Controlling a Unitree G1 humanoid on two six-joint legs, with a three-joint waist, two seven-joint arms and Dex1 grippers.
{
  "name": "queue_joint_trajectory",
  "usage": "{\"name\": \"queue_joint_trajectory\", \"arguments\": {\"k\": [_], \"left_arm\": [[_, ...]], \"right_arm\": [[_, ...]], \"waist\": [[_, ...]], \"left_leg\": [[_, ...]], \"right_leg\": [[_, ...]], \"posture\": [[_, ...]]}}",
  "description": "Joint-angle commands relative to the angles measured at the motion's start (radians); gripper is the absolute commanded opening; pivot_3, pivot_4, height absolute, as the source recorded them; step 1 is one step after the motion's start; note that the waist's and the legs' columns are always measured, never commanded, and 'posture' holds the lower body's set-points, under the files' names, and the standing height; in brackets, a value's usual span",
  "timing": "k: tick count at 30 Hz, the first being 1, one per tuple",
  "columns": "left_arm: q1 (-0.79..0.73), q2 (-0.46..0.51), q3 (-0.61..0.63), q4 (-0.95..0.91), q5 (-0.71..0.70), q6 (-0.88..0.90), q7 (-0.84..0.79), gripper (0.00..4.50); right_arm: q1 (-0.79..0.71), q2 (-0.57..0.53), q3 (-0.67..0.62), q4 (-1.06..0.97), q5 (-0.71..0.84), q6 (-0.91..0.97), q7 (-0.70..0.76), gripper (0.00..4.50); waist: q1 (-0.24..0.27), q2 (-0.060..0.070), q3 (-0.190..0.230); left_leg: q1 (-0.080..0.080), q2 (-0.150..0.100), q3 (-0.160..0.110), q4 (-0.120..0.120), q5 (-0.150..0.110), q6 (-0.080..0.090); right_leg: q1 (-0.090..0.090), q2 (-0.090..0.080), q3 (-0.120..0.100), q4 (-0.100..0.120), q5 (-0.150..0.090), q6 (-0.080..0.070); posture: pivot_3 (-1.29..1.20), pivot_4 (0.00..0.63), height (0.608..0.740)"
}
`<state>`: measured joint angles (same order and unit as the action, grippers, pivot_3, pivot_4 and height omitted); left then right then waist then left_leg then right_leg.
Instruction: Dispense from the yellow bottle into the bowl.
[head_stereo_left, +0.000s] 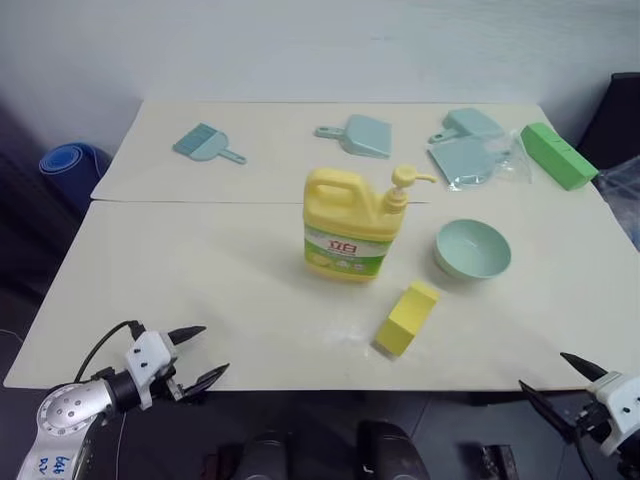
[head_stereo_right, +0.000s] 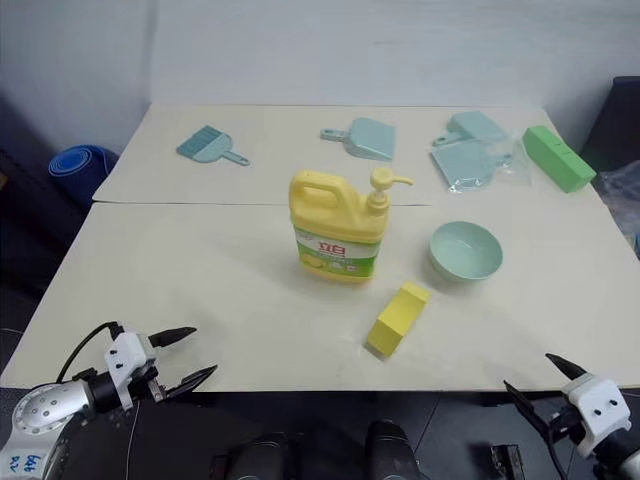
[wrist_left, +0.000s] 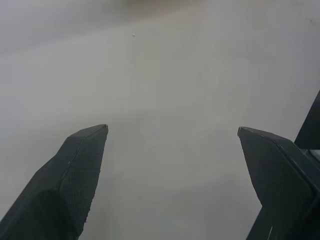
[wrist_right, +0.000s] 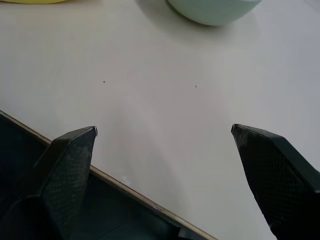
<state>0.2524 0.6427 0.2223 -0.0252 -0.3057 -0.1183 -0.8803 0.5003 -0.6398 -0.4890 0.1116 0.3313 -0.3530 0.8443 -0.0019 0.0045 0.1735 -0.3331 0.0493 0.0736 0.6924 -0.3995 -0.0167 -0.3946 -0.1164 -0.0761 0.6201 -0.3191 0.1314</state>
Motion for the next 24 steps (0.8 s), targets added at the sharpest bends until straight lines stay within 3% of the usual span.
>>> {"name": "queue_joint_trajectory", "arguments": {"k": [1, 5, 8, 11, 13, 16, 24], "left_arm": [[-0.011, 0.0, 0.014, -0.066, -0.062, 0.056, -0.007, 4.41], [-0.035, 0.02, -0.043, -0.192, -0.121, 0.119, -0.079, 4.41], [-0.082, 0.06, -0.089, -0.302, -0.26, 0.306, -0.143, 4.41], [-0.107, 0.118, -0.182, -0.309, -0.143, 0.229, -0.234, 4.41], [-0.123, 0.098, -0.205, -0.29, -0.124, 0.213, -0.22, 4.41], [-0.141, 0.067, -0.214, -0.266, -0.114, 0.21, -0.195, 4.41], [-0.113, 0.039, -0.241, -0.334, -0.099, 0.244, -0.149, 4.41]], "right_arm": [[-0.023, -0.038, -0.037, -0.013, 0.045, -0.012, 0.043, 4.5], [-0.075, -0.151, 0.044, -0.099, 0.059, 0.012, 0.203, 4.5], [-0.168, -0.297, 0.134, -0.175, 0.026, 0.043, 0.327, 4.5], [-0.311, -0.413, 0.239, -0.197, -0.023, 0.077, 0.407, 4.5], [-0.45, -0.461, 0.347, -0.191, -0.092, 0.076, 0.46, 4.5], [-0.638, -0.472, 0.502, -0.145, -0.203, 0.069, 0.53, 4.5], [-1.017, -0.296, 0.721, 0.084, -0.374, -0.088, 0.527, 4.5]], "waist": [[0.0, 0.0, 0.0], [0.0, 0.0, 0.0], [0.0, 0.0, 0.0], [0.001, 0.0, 0.0], [0.001, 0.0, 0.0], [0.0, -0.001, 0.001], [-0.002, -0.001, 0.001]], "left_leg": [[0.0, 0.0, 0.0, 0.0, 0.0, 0.0], [0.0, 0.0, 0.001, 0.0, 0.0, 0.0], [-0.001, 0.0, 0.0, 0.002, 0.0, 0.0], [-0.001, 0.0, 0.0, 0.004, 0.0, 0.0], [-0.001, 0.0, -0.001, 0.004, 0.0, 0.0], [-0.002, 0.0, -0.001, 0.004, 0.0, 0.0], [-0.003, 0.0, -0.001, 0.007, 0.0, 0.0]], "right_leg": [[0.0, 0.0, 0.0, 0.0, 0.0, 0.0], [0.0, 0.0, 0.0, 0.002, 0.0, 0.0], [0.0, 0.0, 0.0, 0.002, 0.0, 0.0], [0.001, 0.0, 0.0, 0.002, 0.0, 0.0], [0.0, 0.001, 0.0, 0.002, 0.0, 0.0], [0.0, 0.001, -0.001, 0.002, 0.0, 0.0], [0.0, 0.001, -0.002, 0.002, 0.0, 0.0]], "posture": [[0.0, 0.15, 0.74], [0.0, 0.15, 0.74], [0.0, 0.15, 0.74], [0.0, 0.15, 0.74], [0.0, 0.15, 0.74], [0.0, 0.15, 0.74], [0.0, 0.15, 0.74]]}}
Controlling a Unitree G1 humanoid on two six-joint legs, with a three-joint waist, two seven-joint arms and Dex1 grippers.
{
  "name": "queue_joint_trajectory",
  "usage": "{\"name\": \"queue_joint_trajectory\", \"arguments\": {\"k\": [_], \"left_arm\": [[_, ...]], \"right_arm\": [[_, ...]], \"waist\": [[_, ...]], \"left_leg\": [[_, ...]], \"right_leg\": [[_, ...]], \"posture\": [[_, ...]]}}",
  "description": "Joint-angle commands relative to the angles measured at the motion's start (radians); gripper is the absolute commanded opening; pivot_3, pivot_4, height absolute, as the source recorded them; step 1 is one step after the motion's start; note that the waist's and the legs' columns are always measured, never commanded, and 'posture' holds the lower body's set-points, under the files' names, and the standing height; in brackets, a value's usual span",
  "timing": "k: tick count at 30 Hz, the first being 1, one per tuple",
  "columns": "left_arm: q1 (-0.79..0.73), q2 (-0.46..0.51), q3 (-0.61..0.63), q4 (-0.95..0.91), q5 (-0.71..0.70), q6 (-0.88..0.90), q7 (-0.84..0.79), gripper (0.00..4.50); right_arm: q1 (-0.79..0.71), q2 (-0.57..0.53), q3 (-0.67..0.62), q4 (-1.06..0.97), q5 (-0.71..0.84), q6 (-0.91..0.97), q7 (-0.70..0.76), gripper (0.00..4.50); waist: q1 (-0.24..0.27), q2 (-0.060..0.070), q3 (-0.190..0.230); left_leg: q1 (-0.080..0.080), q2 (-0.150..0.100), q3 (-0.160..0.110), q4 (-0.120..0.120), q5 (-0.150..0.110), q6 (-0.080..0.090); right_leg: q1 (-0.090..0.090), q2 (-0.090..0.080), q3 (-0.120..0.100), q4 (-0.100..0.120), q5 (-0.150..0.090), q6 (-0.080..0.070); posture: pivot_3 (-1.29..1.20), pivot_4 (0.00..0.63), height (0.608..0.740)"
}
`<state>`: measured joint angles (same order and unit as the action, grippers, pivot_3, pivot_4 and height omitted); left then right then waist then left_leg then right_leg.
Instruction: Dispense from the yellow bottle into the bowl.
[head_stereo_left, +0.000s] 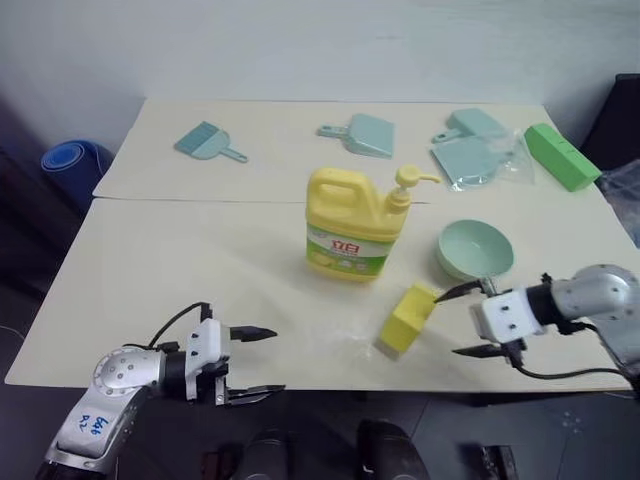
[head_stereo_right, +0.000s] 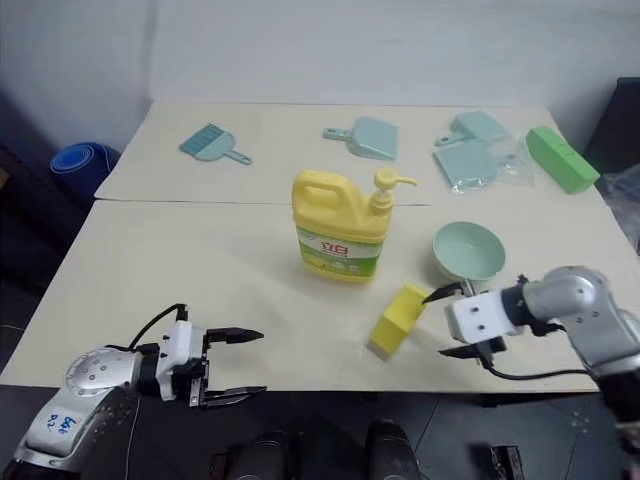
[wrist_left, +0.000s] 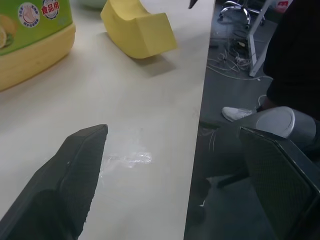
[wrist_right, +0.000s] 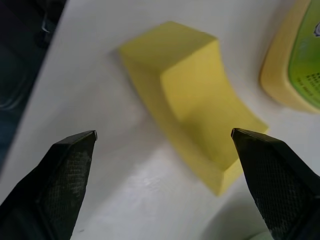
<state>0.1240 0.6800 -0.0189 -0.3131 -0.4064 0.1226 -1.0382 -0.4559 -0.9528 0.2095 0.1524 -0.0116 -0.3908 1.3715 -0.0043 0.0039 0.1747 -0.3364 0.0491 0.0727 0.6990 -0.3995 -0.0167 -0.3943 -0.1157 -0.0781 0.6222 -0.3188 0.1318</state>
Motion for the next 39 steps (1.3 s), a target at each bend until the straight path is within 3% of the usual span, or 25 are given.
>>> {"name": "queue_joint_trajectory", "arguments": {"k": [1, 15, 18, 21, 23, 26, 30, 32, 36, 39], "left_arm": [[0.022, 0.002, 0.001, -0.055, -0.001, 0.012, 0.016, 4.41], [-0.002, -0.029, -0.028, -0.041, 0.021, 0.026, 0.049, 4.41], [-0.01, -0.037, -0.037, -0.042, 0.028, 0.028, 0.051, 4.5], [-0.011, -0.042, -0.039, -0.047, 0.024, 0.029, 0.053, 4.5], [-0.015, -0.05, -0.039, -0.048, 0.011, 0.026, 0.05, 4.5], [-0.022, -0.095, -0.029, -0.067, -0.042, 0.032, 0.066, 4.5], [-0.028, -0.113, -0.045, -0.089, -0.07, 0.051, 0.052, 4.5], [-0.051, -0.13, -0.042, -0.084, -0.085, 0.062, 0.062, 4.5], [-0.132, -0.189, -0.03, -0.054, -0.152, 0.124, 0.095, 4.5], [-0.18, -0.199, -0.053, -0.024, -0.14, 0.13, 0.072, 4.5]], "right_arm": [[-0.092, 0.037, 0.038, 0.057, -0.039, -0.067, -0.002, 4.5], [-0.277, 0.178, 0.224, 0.3, -0.166, -0.109, 0.054, 4.5], [-0.255, 0.17, 0.204, 0.25, -0.125, -0.043, 0.077, 3.97], [-0.207, 0.127, 0.165, 0.165, -0.07, 0.04, 0.105, 2.96], [-0.136, 0.068, 0.119, 0.063, 0.014, 0.136, 0.143, 2.43], [0.004, -0.001, -0.008, -0.148, 0.197, 0.405, 0.11, 2.37], [0.216, -0.064, -0.334, -0.395, 0.47, 0.779, -0.033, 2.37], [0.295, -0.087, -0.481, -0.437, 0.529, 0.907, -0.088, 2.37], [0.346, -0.111, -0.676, -0.213, 0.455, 1.006, -0.262, 2.37], [0.292, -0.121, -0.66, 0.031, 0.356, 0.899, -0.36, 2.37]], "waist": [[0.002, 0.0, 0.0], [0.001, 0.0, 0.0], [0.0, 0.0, 0.0], [0.002, 0.0, 0.0], [0.006, 0.0, 0.0], [0.014, 0.0, 0.0], [0.018, 0.0, 0.0], [0.025, 0.0, 0.0], [0.033, -0.001, 0.0], [0.027, -0.001, -0.001]], "left_leg": [[0.0, 0.0, -0.001, 0.0, 0.0, 0.0], [0.0, 0.0, -0.001, 0.001, 0.0, 0.0], [0.0, 0.0, -0.002, 0.0, 0.0, 0.0], [0.0, 0.0, -0.002, 0.0, 0.0, 0.0], [0.0, 0.0, -0.003, 0.001, 0.0, 0.0], [-0.002, -0.001, -0.005, 0.002, 0.0, 0.0], [-0.001, 0.0, -0.006, 0.002, 0.0, 0.0], [-0.001, 0.0, -0.006, 0.002, 0.0, 0.0], [0.0, -0.001, -0.004, 0.002, 0.0, 0.0], [0.0, -0.002, -0.004, 0.002, 0.0, 0.0]], "right_leg": [[0.0, 0.0, 0.0, 0.001, 0.0, 0.0], [0.0, 0.0, -0.002, 0.003, 0.0, 0.0], [-0.001, 0.0, -0.002, 0.004, 0.0, 0.0], [-0.001, 0.0, -0.002, 0.004, 0.0, 0.0], [-0.001, -0.001, -0.003, 0.004, 0.0, 0.0], [0.0, -0.001, -0.003, 0.004, 0.0, 0.0], [0.0, -0.001, -0.003, 0.004, 0.0, 0.0], [0.001, -0.001, -0.003, 0.004, 0.0, 0.0], [0.003, -0.001, -0.001, 0.0, 0.0, 0.0], [0.003, -0.001, 0.001, 0.0, 0.0, 0.0]], "posture": [[0.0, 0.15, 0.74], [0.0, 0.15, 0.74], [0.0, 0.15, 0.74], [0.0, 0.15, 0.74], [0.0, 0.15, 0.74], [0.0, 0.15, 0.74], [0.0, 0.15, 0.74], [0.0, 0.15, 0.74], [0.0, 0.15, 0.74], [0.0, 0.15, 0.74]]}}
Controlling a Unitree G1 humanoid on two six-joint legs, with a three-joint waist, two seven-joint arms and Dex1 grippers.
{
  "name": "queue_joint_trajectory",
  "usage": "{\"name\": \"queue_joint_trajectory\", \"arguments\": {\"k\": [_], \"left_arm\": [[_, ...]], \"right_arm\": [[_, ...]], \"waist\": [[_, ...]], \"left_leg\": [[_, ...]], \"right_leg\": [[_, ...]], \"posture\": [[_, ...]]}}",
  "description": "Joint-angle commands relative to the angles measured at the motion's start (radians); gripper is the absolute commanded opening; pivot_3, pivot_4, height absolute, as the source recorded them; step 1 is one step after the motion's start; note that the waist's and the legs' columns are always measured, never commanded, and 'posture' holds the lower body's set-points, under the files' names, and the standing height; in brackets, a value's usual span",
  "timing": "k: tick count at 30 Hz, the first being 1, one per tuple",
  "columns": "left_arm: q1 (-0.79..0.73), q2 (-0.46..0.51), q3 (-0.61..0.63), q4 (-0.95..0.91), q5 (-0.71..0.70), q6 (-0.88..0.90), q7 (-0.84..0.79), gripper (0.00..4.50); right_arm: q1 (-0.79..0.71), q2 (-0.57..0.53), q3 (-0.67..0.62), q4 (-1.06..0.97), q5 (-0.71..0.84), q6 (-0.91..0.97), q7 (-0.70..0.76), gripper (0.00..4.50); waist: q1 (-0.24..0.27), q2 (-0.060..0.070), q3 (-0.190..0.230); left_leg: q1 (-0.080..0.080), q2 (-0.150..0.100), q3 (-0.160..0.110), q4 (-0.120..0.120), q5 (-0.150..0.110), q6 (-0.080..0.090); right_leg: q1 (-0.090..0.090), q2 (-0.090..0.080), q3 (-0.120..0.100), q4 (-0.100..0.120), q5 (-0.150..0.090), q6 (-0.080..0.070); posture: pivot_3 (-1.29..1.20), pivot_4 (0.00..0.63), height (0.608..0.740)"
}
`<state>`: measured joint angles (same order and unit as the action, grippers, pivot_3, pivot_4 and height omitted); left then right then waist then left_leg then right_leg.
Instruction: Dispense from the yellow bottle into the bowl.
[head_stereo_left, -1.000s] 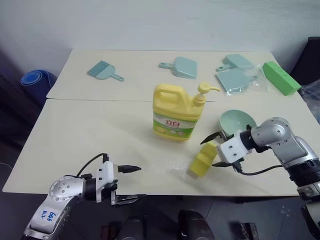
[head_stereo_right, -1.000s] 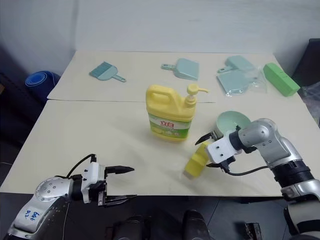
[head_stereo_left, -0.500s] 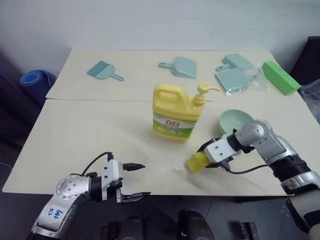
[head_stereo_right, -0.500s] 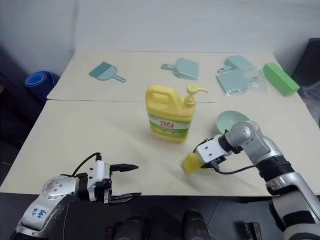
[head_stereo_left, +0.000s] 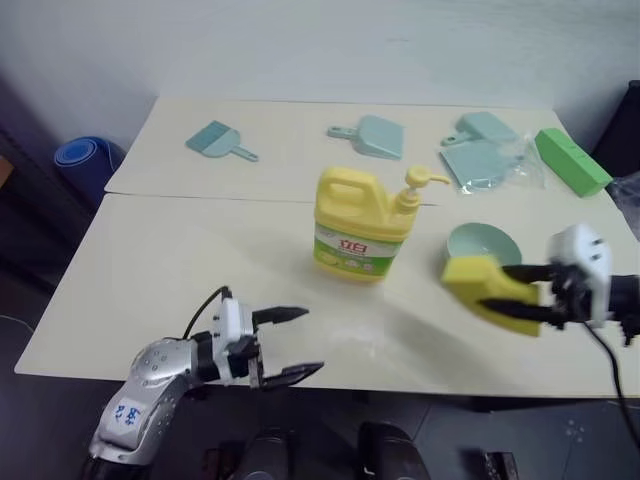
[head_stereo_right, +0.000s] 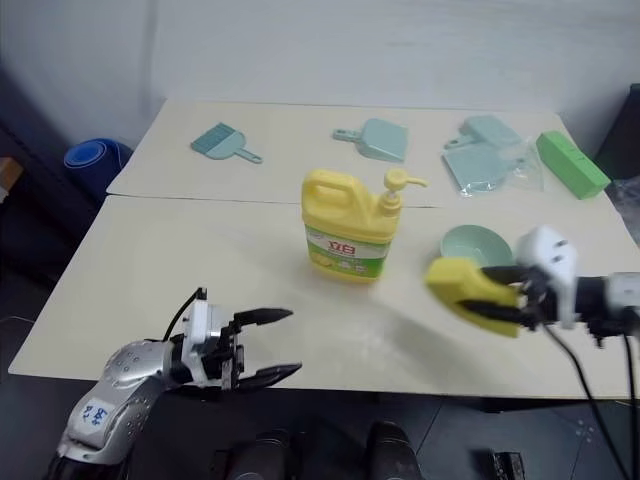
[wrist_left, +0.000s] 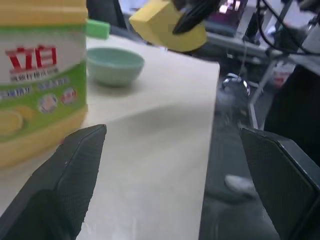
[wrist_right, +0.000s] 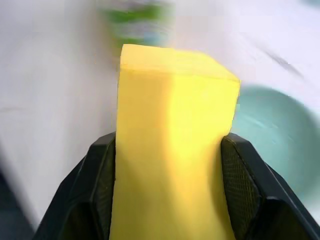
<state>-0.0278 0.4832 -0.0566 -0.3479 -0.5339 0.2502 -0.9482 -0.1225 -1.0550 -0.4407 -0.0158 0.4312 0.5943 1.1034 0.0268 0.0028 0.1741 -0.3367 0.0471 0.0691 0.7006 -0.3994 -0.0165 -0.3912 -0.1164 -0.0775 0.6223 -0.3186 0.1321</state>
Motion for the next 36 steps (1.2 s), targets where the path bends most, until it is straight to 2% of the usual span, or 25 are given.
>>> {"name": "queue_joint_trajectory", "arguments": {"k": [1, 6, 10, 12, 13, 15, 18, 23, 26, 30, 33, 36], "left_arm": [[-0.046, -0.001, -0.022, 0.025, -0.002, -0.004, -0.031, 4.5], [-0.083, 0.012, -0.009, 0.054, 0.001, -0.009, -0.052, 4.5], [-0.088, 0.013, 0.011, 0.06, -0.003, -0.01, -0.046, 4.5], [-0.091, 0.011, 0.02, 0.059, -0.009, -0.006, -0.039, 4.5], [-0.092, 0.012, 0.024, 0.057, -0.019, 0.009, -0.038, 4.5], [-0.094, 0.017, 0.027, 0.053, -0.03, 0.03, -0.045, 4.5], [-0.106, 0.009, 0.032, 0.055, -0.038, 0.045, -0.041, 4.5], [-0.13, -0.004, 0.023, 0.07, -0.028, 0.046, -0.039, 4.5], [-0.138, -0.009, 0.02, 0.074, -0.022, 0.046, -0.037, 4.5], [-0.136, -0.011, 0.014, 0.064, -0.012, 0.045, -0.028, 4.5], [-0.13, -0.012, 0.013, 0.049, -0.01, 0.048, -0.016, 4.5], [-0.127, -0.023, 0.006, 0.037, -0.006, 0.052, 0.008, 4.5]], "right_arm": [[-0.087, -0.023, 0.014, 0.328, -0.141, -0.182, -0.139, 2.37], [-0.313, -0.011, 0.082, 0.743, -0.254, -0.4, -0.284, 2.37], [-0.418, -0.018, 0.11, 0.919, -0.315, -0.507, -0.409, 3.61], [-0.439, -0.016, 0.101, 0.938, -0.296, -0.526, -0.391, 4.27], [-0.422, -0.003, 0.09, 0.899, -0.263, -0.542, -0.333, 4.45], [-0.347, 0.038, 0.075, 0.762, -0.193, -0.574, -0.223, 4.45], [-0.223, 0.108, 0.074, 0.516, -0.106, -0.545, -0.149, 4.45], [-0.092, 0.252, 0.127, 0.185, -0.048, -0.416, -0.205, 4.45], [-0.078, 0.337, 0.192, 0.13, -0.103, -0.421, -0.279, 4.45], [-0.099, 0.418, 0.285, 0.177, -0.193, -0.451, -0.35, 4.45], [-0.131, 0.446, 0.305, 0.238, -0.229, -0.485, -0.384, 3.88], [-0.16, 0.461, 0.323, 0.283, -0.248, -0.499, -0.392, 2.82]], "waist": [[-0.005, 0.0, 0.0], [-0.027, 0.004, 0.0], [-0.037, 0.004, 0.0], [-0.037, 0.004, 0.0], [-0.035, 0.004, 0.0], [-0.031, 0.004, 0.0], [-0.027, 0.003, 0.0], [-0.025, 0.004, 0.0], [-0.026, 0.004, 0.0], [-0.027, 0.004, 0.0], [-0.028, 0.004, 0.0], [-0.028, 0.004, 0.0]], "left_leg": [[0.0, 0.0, 0.001, -0.001, 0.0, 0.0], [0.0, 0.001, 0.006, -0.003, 0.001, 0.0], [0.001, 0.002, 0.006, -0.003, 0.001, 0.0], [0.0, 0.002, 0.006, -0.003, 0.001, 0.0], [0.0, 0.002, 0.006, -0.003, 0.001, 0.0], [0.0, 0.002, 0.006, -0.003, 0.001, 0.0], [0.0, 0.002, 0.005, -0.002, 0.001, 0.0], [-0.001, 0.002, 0.002, -0.001, 0.001, 0.0], [-0.001, 0.001, 0.002, -0.001, 0.001, -0.001], [-0.001, 0.001, 0.002, -0.001, 0.001, -0.001], [-0.001, 0.001, 0.002, -0.001, 0.001, -0.001], [-0.001, 0.001, 0.002, -0.001, 0.001, -0.001]], "right_leg": [[-0.001, 0.0, 0.0, 0.0, 0.0, 0.0], [-0.004, 0.001, 0.001, 0.001, 0.0, 0.0], [-0.005, 0.001, 0.0, 0.003, 0.0, 0.0], [-0.005, 0.001, 0.0, 0.002, 0.0, 0.0], [-0.005, 0.001, 0.0, 0.002, 0.0, 0.0], [-0.005, 0.001, 0.0, 0.002, 0.0, 0.0], [-0.004, 0.001, 0.0, 0.002, 0.001, 0.002], [-0.003, 0.0, -0.001, 0.003, 0.001, 0.002], [-0.003, 0.0, -0.001, 0.003, 0.001, 0.002], [-0.004, 0.0, -0.001, 0.003, 0.001, 0.002], [-0.004, 0.001, -0.001, 0.003, 0.001, 0.002], [-0.004, 0.0, -0.001, 0.003, 0.001, 0.002]], "posture": [[0.0, 0.15, 0.74], [0.0, 0.15, 0.74], [0.0, 0.15, 0.74], [0.0, 0.15, 0.74], [0.0, 0.15, 0.74], [0.0, 0.15, 0.74], [0.0, 0.15, 0.74], [0.0, 0.15, 0.74], [0.0, 0.15, 0.74], [0.0, 0.15, 0.74], [0.0, 0.15, 0.74], [0.0, 0.15, 0.74]]}}
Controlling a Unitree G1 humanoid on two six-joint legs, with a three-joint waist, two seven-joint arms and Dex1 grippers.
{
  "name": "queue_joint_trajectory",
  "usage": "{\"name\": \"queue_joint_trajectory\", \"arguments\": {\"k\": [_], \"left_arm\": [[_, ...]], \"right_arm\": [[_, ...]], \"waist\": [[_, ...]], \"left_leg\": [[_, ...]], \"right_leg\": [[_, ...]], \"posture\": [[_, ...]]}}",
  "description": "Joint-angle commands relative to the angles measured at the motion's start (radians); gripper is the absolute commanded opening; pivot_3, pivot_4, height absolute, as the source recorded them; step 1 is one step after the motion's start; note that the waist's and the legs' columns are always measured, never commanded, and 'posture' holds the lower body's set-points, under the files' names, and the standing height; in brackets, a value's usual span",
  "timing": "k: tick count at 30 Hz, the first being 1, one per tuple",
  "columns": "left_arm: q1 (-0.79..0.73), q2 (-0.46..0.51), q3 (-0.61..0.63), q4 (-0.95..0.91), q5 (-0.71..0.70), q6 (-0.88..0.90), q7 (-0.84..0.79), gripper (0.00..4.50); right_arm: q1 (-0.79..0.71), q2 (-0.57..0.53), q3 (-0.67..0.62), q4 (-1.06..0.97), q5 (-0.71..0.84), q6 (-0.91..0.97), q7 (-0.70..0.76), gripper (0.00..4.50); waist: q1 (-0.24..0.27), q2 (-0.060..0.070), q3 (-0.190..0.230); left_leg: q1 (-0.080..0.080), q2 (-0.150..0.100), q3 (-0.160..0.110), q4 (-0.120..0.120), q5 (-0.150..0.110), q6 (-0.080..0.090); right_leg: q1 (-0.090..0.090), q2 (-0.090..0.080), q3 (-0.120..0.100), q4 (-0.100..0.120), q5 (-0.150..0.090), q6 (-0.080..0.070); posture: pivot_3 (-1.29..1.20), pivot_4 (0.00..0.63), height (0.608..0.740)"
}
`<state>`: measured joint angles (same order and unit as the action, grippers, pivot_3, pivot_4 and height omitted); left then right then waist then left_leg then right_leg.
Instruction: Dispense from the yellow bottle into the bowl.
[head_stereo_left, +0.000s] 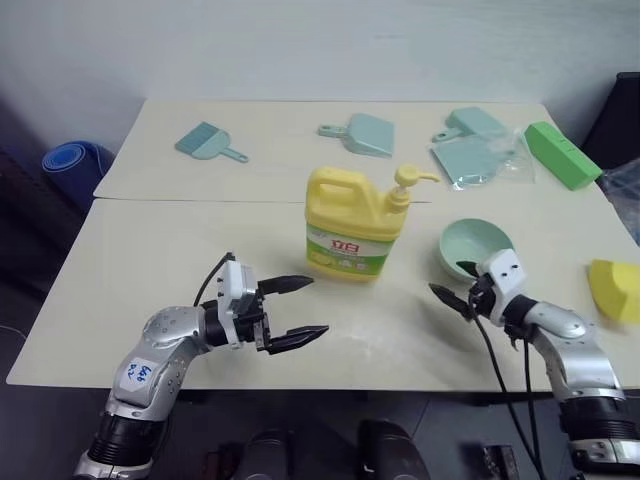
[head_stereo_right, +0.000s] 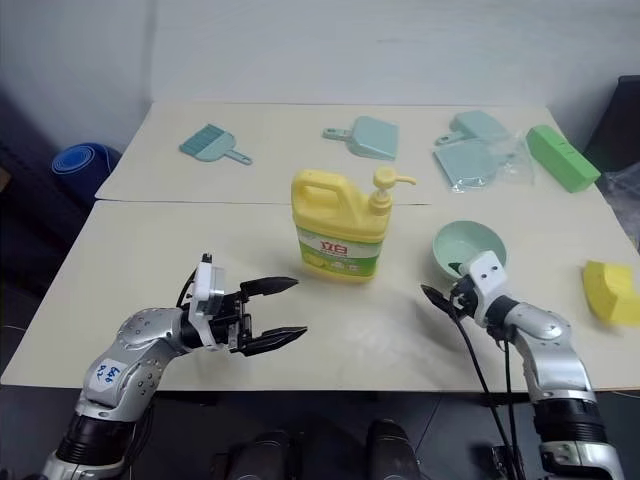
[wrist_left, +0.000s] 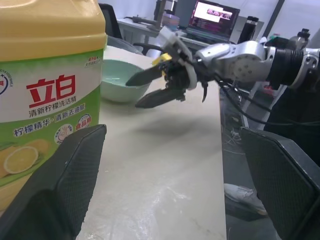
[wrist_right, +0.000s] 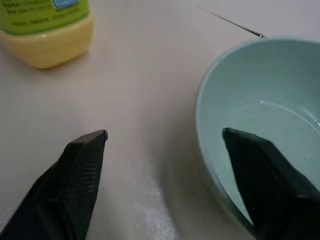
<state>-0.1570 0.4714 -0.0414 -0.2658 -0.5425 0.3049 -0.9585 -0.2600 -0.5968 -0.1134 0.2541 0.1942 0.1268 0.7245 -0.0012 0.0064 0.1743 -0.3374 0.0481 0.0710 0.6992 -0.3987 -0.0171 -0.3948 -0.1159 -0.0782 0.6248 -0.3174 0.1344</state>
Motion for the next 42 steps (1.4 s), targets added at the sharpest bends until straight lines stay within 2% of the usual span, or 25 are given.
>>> {"name": "queue_joint_trajectory", "arguments": {"k": [1, 8, 13, 16, 19, 22, 23, 28, 36, 39, 42], "left_arm": [[0.003, -0.014, -0.012, -0.047, 0.003, -0.002, 0.024, 4.5], [-0.001, -0.02, -0.011, -0.051, 0.013, -0.008, 0.053, 4.5], [-0.051, -0.022, 0.012, -0.053, -0.022, 0.032, 0.075, 4.5], [-0.138, -0.024, 0.081, -0.101, -0.2, 0.168, 0.108, 4.5], [-0.297, -0.007, 0.156, -0.105, -0.357, 0.268, 0.141, 4.01], [-0.443, -0.013, 0.176, -0.06, -0.412, 0.329, 0.183, 3.22], [-0.481, -0.016, 0.176, -0.043, -0.414, 0.336, 0.187, 3.22], [-0.702, -0.109, 0.068, 0.166, -0.274, 0.268, 0.156, 3.22], [-0.891, -0.269, -0.057, 0.397, -0.063, 0.122, 0.125, 3.22], [-0.919, -0.302, -0.088, 0.454, 0.008, 0.091, 0.134, 2.68], [-0.937, -0.327, -0.111, 0.502, 0.076, 0.06, 0.151, 1.82]], "right_arm": [[-0.031, 0.006, 0.001, 0.023, -0.018, -0.036, -0.015, 2.51], [-0.108, 0.005, 0.027, 0.126, -0.088, -0.097, -0.058, 0.04], [-0.129, -0.013, 0.032, 0.182, -0.105, -0.145, -0.029, 0.04], [-0.127, -0.051, 0.026, 0.12, -0.084, -0.159, 0.044, 0.04], [-0.098, -0.135, 0.009, -0.106, -0.02, -0.088, 0.15, 0.0], [-0.071, -0.211, -0.008, -0.285, 0.032, 0.023, 0.209, 0.0], [-0.066, -0.232, -0.01, -0.329, 0.046, 0.055, 0.223, 0.0], [-0.074, -0.338, -0.062, -0.578, 0.195, 0.332, 0.253, 0.0], [-0.146, -0.439, -0.095, -0.708, 0.318, 0.553, 0.261, 0.0], [-0.161, -0.468, -0.103, -0.733, 0.348, 0.598, 0.266, 0.0], [-0.163, -0.488, -0.112, -0.744, 0.367, 0.622, 0.269, 0.0]], "waist": [[-0.001, 0.0, 0.0], [-0.002, 0.0, 0.0], [-0.001, 0.0, 0.0], [-0.001, 0.0, 0.0], [0.0, 0.001, 0.001], [-0.001, 0.001, 0.001], [-0.001, 0.001, 0.001], [0.01, 0.0, 0.002], [0.025, -0.002, 0.004], [0.025, -0.003, 0.004], [0.025, -0.003, 0.004]], "left_leg": [[0.0, 0.0, 0.0, 0.0, 0.0, 0.0], [0.0, 0.0, 0.0, 0.0, 0.0, 0.0], [0.0, 0.0, -0.001, 0.0, 0.0, 0.0], [-0.001, 0.0, -0.001, 0.0, 0.0, 0.0], [-0.003, 0.0, -0.003, 0.001, 0.0, 0.0], [-0.006, 0.0, -0.005, 0.003, 0.0, 0.0], [-0.005, 0.0, -0.006, 0.002, 0.0, 0.0], [-0.005, -0.001, -0.006, 0.002, 0.0, 0.0], [-0.01, -0.002, -0.006, 0.003, 0.0, 0.0], [-0.013, -0.002, -0.007, 0.004, 0.0, 0.001], [-0.013, -0.002, -0.007, 0.004, 0.0, 0.001]], "right_leg": [[0.0, 0.0, 0.0, 0.0, 0.0, 0.0], [0.0, 0.0, 0.0, 0.0, 0.0, 0.0], [0.0, 0.0, 0.0, 0.0, 0.0, 0.0], [0.0, 0.0, -0.001, 0.0, 0.0, 0.0], [-0.001, -0.001, -0.001, 0.0, 0.0, 0.0], [-0.002, -0.001, -0.002, 0.001, 0.0, 0.001], [-0.002, 0.0, -0.003, 0.001, 0.0, 0.001], [-0.001, 0.0, -0.004, 0.0, 0.0, 0.001], [-0.003, 0.001, -0.005, -0.005, 0.001, 0.002], [-0.004, 0.001, -0.007, -0.005, 0.001, 0.002], [-0.005, 0.001, -0.007, -0.005, 0.001, 0.002]], "posture": [[0.0, 0.15, 0.74], [0.0, 0.15, 0.74], [0.0, 0.15, 0.74], [0.0, 0.15, 0.74], [0.0, 0.15, 0.74], [0.0, 0.15, 0.74], [0.0, 0.15, 0.74], [0.0, 0.15, 0.74], [0.0, 0.15, 0.74], [0.0, 0.15, 0.74], [0.0, 0.15, 0.74]]}}
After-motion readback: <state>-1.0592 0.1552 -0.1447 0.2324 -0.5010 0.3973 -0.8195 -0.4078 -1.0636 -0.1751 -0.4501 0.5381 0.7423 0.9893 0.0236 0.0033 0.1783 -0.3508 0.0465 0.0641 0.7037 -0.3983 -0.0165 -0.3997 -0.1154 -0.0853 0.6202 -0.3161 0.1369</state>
